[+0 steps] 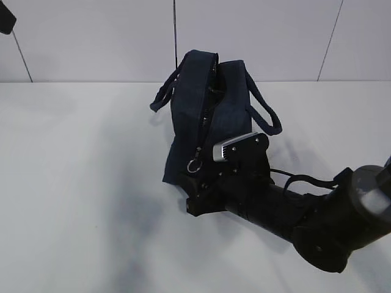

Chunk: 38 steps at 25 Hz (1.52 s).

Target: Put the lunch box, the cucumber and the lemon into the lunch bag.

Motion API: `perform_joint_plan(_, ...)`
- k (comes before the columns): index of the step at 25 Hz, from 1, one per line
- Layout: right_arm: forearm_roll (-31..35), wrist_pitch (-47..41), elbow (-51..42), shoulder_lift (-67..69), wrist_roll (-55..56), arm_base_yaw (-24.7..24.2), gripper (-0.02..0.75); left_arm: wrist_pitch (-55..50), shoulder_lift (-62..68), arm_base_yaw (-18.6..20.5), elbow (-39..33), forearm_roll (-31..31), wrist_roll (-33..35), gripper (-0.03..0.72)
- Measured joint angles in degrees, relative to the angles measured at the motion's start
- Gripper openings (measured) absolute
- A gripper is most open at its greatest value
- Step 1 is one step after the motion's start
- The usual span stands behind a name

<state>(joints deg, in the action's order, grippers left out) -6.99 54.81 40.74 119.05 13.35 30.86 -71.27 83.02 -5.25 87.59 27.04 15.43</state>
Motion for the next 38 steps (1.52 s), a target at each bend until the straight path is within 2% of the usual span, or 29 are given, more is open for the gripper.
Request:
perform_joint_plan(14,0.3,-1.7,1.9,0.0,0.0,0.0,0.495,0.0,0.0,0.0,0.0,0.0,0.0,0.237)
perform_joint_plan(22,7.0,-2.3,1.9,0.0,0.0,0.2,0.479,0.0,0.0,0.0,0.0,0.0,0.0,0.237)
perform_joint_plan(27,8.5,-2.3,1.9,0.0,0.0,0.2,0.452,0.0,0.0,0.0,0.0,0.0,0.0,0.237)
perform_joint_plan(33,7.7,-1.0,1.9,0.0,0.0,0.2,0.442,0.0,0.0,0.0,0.0,0.0,0.0,0.237)
perform_joint_plan(38,1.3,1.5,1.9,0.0,0.0,0.2,0.441,0.0,0.0,0.0,0.0,0.0,0.0,0.237)
